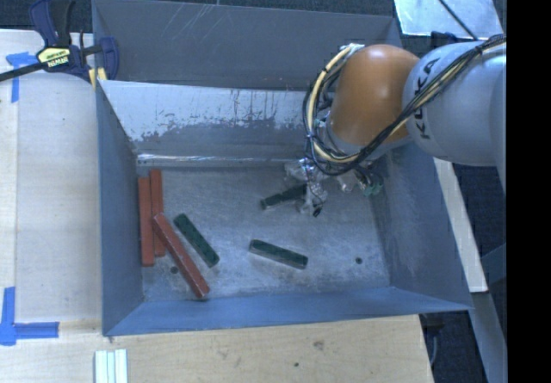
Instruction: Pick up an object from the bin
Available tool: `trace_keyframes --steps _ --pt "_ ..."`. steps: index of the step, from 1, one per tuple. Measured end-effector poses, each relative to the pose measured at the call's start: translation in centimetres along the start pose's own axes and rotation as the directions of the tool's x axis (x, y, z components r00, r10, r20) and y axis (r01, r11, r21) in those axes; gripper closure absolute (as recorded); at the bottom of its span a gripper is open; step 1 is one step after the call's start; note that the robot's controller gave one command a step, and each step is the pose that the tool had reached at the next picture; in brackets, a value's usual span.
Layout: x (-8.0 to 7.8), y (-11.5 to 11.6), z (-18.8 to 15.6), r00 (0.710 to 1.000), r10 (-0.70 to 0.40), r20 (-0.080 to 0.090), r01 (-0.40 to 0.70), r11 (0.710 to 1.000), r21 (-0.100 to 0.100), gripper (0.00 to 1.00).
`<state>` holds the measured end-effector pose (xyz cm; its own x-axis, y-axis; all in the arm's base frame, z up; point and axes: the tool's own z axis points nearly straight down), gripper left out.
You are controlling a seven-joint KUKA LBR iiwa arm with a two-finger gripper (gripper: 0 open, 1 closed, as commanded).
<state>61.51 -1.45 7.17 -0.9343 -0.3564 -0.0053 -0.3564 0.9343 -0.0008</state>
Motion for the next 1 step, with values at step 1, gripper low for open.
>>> trace_keyframes --steps 1 --pt "0.46 2.62 -0.01 0.955 -0.296 -0.001 0.296 0.955 0.000 1.00"
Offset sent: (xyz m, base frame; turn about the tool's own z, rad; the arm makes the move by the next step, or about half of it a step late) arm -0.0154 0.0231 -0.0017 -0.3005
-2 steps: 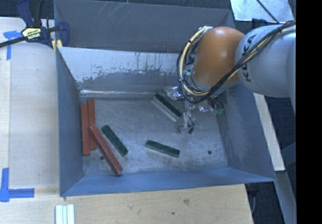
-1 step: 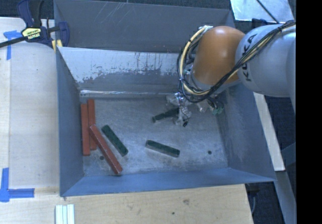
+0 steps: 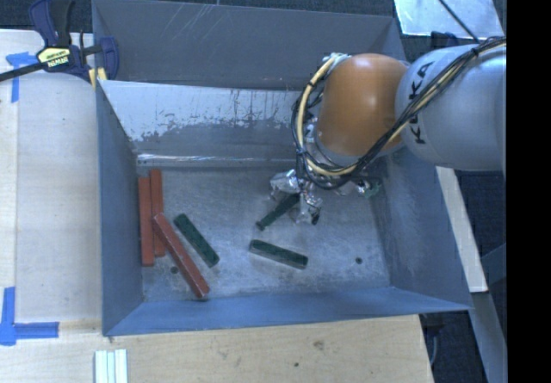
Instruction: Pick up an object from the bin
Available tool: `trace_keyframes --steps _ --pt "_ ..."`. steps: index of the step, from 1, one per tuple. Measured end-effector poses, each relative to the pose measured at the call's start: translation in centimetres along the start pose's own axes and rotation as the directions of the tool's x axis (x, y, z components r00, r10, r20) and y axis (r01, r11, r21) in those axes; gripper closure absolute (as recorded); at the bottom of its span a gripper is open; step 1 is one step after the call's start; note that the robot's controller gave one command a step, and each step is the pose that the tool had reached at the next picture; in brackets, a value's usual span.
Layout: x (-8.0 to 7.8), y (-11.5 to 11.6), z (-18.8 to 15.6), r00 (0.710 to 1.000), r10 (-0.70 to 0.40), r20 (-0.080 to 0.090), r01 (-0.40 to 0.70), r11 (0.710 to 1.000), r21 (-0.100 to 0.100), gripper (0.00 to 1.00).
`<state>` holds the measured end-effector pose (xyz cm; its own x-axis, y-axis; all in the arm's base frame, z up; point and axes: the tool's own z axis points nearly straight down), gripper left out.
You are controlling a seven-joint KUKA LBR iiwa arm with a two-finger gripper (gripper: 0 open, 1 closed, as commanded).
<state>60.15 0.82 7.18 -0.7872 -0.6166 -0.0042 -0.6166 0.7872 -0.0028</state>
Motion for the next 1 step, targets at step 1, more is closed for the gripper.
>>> trace_keyframes --steps 1 --pt "3.86 -5.92 -18.83 0.912 -0.411 0.001 0.411 0.912 0.005 1.00"
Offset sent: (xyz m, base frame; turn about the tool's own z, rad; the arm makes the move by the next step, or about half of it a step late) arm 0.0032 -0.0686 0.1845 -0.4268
